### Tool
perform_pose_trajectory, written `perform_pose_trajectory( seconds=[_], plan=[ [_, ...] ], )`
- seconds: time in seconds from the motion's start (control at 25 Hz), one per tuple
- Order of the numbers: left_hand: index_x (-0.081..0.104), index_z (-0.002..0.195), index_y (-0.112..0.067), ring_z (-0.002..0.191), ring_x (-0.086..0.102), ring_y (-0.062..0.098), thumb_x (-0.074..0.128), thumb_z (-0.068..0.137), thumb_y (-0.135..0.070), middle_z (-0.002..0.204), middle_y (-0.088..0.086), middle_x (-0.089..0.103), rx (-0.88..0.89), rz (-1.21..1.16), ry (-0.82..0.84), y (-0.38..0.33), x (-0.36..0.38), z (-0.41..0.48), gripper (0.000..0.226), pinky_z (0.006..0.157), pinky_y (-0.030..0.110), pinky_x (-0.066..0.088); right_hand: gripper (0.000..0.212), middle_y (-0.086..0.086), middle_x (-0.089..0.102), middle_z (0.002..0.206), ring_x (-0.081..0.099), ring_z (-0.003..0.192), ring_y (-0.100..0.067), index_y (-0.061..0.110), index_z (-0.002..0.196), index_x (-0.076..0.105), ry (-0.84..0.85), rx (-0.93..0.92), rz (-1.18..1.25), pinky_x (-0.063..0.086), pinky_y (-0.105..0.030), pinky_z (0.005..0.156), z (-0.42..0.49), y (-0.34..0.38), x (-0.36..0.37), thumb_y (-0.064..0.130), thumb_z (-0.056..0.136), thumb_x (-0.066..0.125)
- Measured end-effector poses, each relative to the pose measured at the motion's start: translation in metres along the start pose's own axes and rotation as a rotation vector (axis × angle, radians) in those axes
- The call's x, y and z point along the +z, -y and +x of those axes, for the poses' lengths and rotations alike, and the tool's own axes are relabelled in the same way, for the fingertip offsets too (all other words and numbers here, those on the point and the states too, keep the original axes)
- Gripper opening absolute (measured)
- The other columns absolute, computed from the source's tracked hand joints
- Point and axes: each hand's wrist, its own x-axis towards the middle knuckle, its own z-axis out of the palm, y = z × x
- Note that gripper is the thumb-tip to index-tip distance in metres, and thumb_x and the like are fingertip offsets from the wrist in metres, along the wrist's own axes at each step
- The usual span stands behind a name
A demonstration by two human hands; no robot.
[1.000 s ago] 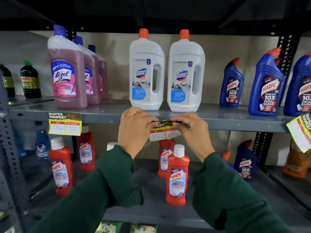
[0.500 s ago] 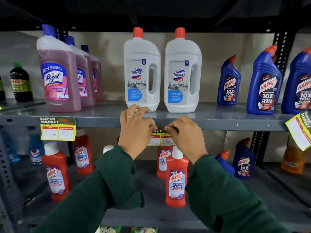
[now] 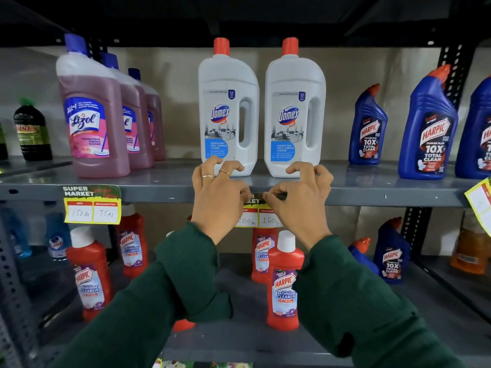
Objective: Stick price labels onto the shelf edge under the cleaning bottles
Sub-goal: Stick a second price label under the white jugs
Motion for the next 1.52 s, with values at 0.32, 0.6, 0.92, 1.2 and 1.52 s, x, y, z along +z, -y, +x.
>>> perform_pose_trajectory(
  seconds=[0.32,0.6,0.92,1.2,1.52],
  plan=[
    [0.072,0.071,-0.022,0.126,0.032,0.033,0.069,0.079,-0.018,0.12,-0.001,0.06,0.015,0.011,-0.071,-0.003,0.0,0.01,0.009,0.098,0.038,0.008,0.014,-0.007,0.047,0.121,0.019,0.123,-0.033,0.015,0.077,0.072,-0.005,0.018,0.004,0.022,-0.044,0.1,0.01,-0.003,-0.001,0.029,0.077,0.069],
    [0.071,0.082,-0.023,0.129,0.027,0.03,0.07,0.078,-0.03,0.122,-0.001,0.058,-0.015,-0.069,-0.079,0.0,0.005,0.012,0.008,0.1,0.04,0.011,0.033,-0.011,0.059,0.109,0.039,0.113,-0.029,0.011,0.091,0.063,-0.035,0.026,0.014,0.039,-0.037,0.092,0.012,-0.01,-0.002,0.037,0.072,0.072],
    [0.069,0.072,-0.029,0.137,0.012,0.029,0.068,0.075,-0.045,0.142,-0.001,0.043,-0.158,-0.243,-0.05,0.002,0.017,0.013,0.016,0.104,0.052,0.007,0.031,-0.008,0.069,0.086,0.053,0.09,-0.024,0.013,0.083,0.067,0.022,-0.032,-0.055,0.046,-0.037,0.081,0.012,-0.015,0.0,0.043,0.079,0.063],
    [0.069,0.07,-0.033,0.139,0.004,0.027,0.068,0.075,-0.045,0.148,-0.006,0.035,-0.229,-0.226,0.0,0.019,0.011,0.013,0.013,0.108,0.06,0.007,0.014,-0.008,0.072,0.086,0.047,0.086,-0.015,0.012,0.085,0.072,0.051,0.007,0.086,0.035,-0.026,0.071,0.014,-0.018,-0.01,0.023,0.08,0.066],
    [0.068,0.073,-0.03,0.14,0.003,0.031,0.066,0.081,-0.036,0.149,-0.006,0.033,-0.198,-0.154,-0.036,0.028,0.005,0.001,0.01,0.108,0.062,0.009,0.014,-0.014,0.071,0.087,0.055,0.086,-0.025,0.003,0.083,0.07,0.091,0.006,0.098,0.037,-0.026,0.072,0.015,-0.017,-0.014,0.01,0.085,0.058]
  ],
)
